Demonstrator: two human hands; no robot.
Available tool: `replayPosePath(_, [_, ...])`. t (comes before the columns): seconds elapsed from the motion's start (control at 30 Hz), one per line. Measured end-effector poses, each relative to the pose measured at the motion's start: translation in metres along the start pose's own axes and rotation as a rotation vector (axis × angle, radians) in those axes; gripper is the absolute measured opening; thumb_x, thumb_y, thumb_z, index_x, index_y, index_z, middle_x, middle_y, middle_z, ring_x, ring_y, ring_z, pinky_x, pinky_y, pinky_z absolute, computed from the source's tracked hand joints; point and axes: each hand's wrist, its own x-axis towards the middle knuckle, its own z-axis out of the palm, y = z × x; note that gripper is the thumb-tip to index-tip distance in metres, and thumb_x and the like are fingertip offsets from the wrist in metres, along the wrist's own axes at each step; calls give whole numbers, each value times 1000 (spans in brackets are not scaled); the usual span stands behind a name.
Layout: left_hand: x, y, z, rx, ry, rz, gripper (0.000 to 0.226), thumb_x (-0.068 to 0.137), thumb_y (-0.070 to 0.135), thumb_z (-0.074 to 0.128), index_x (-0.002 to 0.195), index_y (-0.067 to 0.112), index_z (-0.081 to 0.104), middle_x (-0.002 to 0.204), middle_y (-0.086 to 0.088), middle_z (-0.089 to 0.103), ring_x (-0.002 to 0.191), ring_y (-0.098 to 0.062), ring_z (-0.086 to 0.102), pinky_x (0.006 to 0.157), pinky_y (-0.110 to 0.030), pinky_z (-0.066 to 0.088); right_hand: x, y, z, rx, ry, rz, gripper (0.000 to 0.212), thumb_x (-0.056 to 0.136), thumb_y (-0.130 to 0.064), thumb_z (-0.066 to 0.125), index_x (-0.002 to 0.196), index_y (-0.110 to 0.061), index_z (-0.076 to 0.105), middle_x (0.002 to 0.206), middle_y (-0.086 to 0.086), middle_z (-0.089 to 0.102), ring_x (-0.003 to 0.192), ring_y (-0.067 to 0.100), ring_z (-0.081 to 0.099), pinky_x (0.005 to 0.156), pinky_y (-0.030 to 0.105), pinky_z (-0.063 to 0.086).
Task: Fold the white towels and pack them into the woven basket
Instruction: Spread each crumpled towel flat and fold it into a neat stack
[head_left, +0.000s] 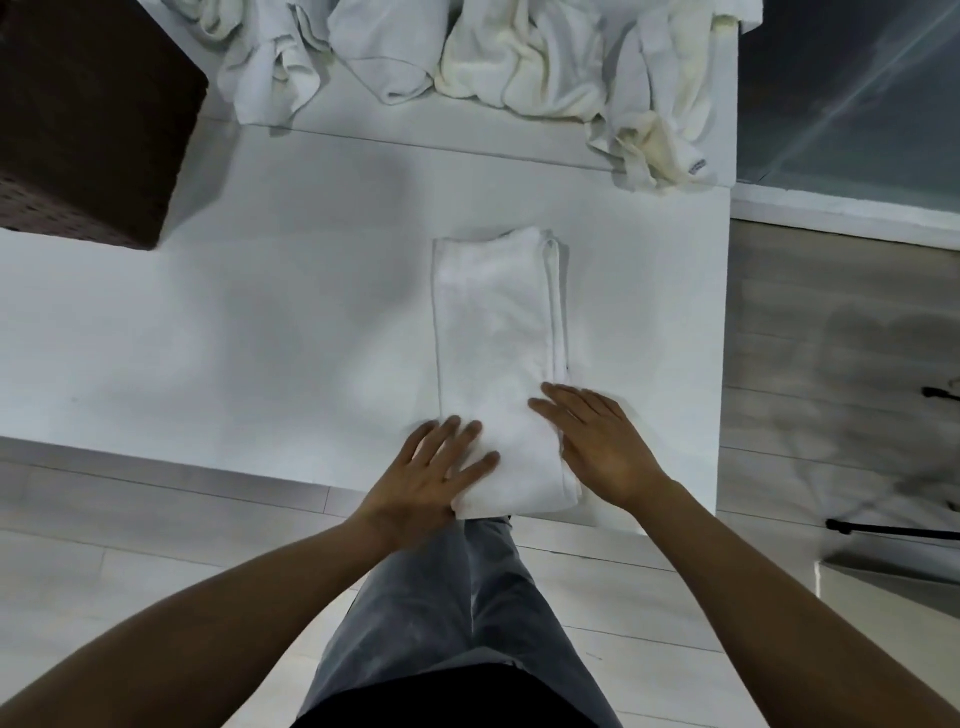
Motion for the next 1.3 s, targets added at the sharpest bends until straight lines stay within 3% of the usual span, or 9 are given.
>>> replayPosePath(0.27, [6, 1, -32, -250, 139, -172, 39, 95, 35, 55, 131, 21, 59, 131, -4, 66, 123, -27, 61, 114, -49, 38, -18, -17, -1, 44, -68, 0, 79, 73, 4, 60, 145, -27, 52, 157, -1, 45, 142, 23, 43, 115, 43, 35])
replayPosePath(0.37, [22, -3, -65, -576, 123, -499, 50, 100, 58, 34, 123, 22, 60, 107, -2, 73, 91, -19, 68, 86, -38, 57, -20, -14, -4, 5, -103, -41, 76, 66, -2, 70, 138, -22, 55, 151, 3, 51, 136, 28, 48, 115, 43, 33])
replayPosePath(0.47, [33, -8, -89, -728, 86, -622, 40, 99, 64, 33, 104, 31, 56, 83, 5, 71, 69, -11, 65, 67, -32, 54, -27, -15, -5, -8, -118, -5, 70, 71, -29, 83, 135, -11, 63, 143, 10, 57, 134, 33, 48, 119, 38, 24])
replayPosePath(0.57, [46, -12, -100, -925, 80, -701, 37, 100, 60, 41, 99, 29, 60, 89, 5, 72, 82, -13, 68, 78, -38, 55, -22, -39, -27, 397, -41, 304, 67, 82, -39, 83, 142, -27, 54, 134, -14, 52, 131, 10, 43, 112, 25, 29])
replayPosePath(0.63, [54, -16, -107, -1055, 126, -760, 40, 101, 56, 44, 106, 23, 65, 98, 3, 74, 93, -15, 70, 87, -41, 56, -12, -51, -40, 713, 2, 506, 44, 86, -38, 79, 122, -47, 55, 119, -34, 52, 113, -11, 49, 104, 19, 37])
replayPosePath(0.8, [69, -32, -125, -1415, 196, -861, 37, 87, 47, 73, 103, 15, 63, 99, 4, 75, 93, -17, 72, 77, -31, 55, 15, -54, -45, 962, 183, 620, 30, 94, -41, 70, 123, -33, 68, 112, -22, 73, 103, -6, 67, 94, 27, 54])
replayPosePath(0.97, [90, -41, -128, -1339, 239, -770, 40, 92, 11, 71, 127, 24, 56, 104, -1, 77, 94, -19, 74, 84, -31, 59, 47, -52, -43, 930, 355, 635, 31, 100, -36, 63, 131, -33, 62, 118, -22, 70, 110, -6, 64, 96, 19, 51])
replayPosePath(1.13, [115, -62, -106, -1123, 298, -850, 37, 90, 26, 73, 122, 32, 56, 98, 1, 74, 87, -20, 71, 76, -26, 56, 76, -41, -42, 825, 478, 704, 11, 100, -35, 61, 109, -28, 61, 93, -14, 71, 88, 7, 68, 79, 23, 54])
replayPosePath(1.3, [125, -69, -84, -1010, 267, -1069, 55, 84, 39, 79, 128, 23, 51, 109, 3, 65, 98, -16, 65, 73, -22, 47, 90, -24, -30, 782, 423, 862, 30, 92, -41, 66, 118, -31, 56, 102, -10, 65, 95, 16, 65, 86, 37, 54])
